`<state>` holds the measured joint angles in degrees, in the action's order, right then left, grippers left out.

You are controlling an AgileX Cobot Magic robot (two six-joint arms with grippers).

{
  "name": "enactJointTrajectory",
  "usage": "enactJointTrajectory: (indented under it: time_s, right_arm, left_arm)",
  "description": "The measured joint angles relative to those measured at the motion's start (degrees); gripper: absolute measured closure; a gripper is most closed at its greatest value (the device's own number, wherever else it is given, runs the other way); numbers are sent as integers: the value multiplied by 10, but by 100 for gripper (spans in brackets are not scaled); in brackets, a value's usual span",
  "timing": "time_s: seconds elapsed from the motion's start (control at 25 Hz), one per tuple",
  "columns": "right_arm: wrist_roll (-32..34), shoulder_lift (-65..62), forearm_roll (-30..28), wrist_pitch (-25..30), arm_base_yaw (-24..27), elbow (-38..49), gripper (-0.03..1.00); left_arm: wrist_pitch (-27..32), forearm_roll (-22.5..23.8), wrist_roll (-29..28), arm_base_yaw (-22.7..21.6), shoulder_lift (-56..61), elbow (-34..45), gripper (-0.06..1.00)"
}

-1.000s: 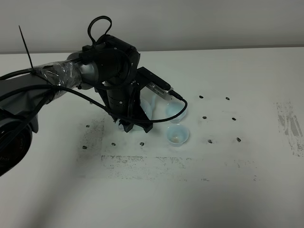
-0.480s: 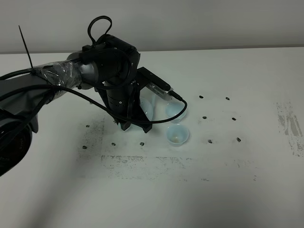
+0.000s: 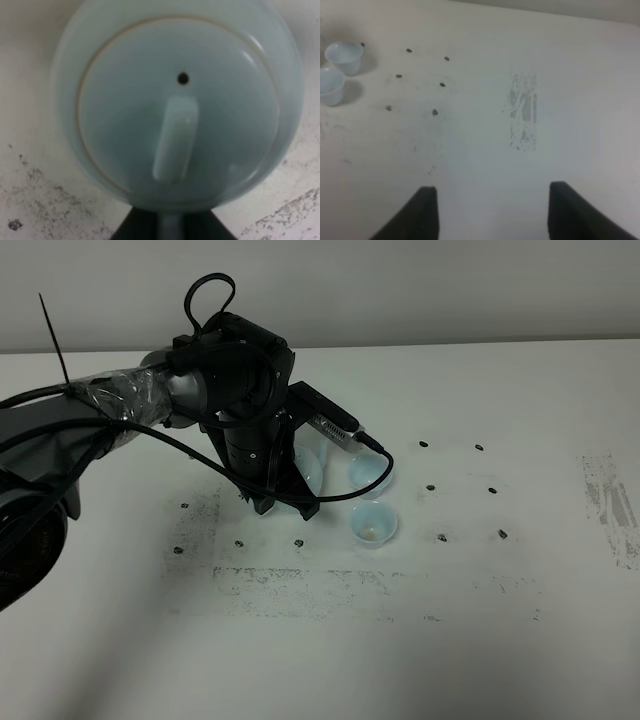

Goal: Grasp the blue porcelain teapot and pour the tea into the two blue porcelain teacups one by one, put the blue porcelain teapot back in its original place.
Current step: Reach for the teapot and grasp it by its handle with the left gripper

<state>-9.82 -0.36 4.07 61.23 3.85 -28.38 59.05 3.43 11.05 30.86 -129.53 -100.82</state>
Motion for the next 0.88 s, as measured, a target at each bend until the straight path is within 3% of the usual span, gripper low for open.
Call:
enactJointTrajectory:
  time_s: [0.88]
  right_arm:
    - [0, 0, 0, 0, 0, 0, 46]
  left_arm:
    - [-7, 0, 2, 0, 0, 0, 89]
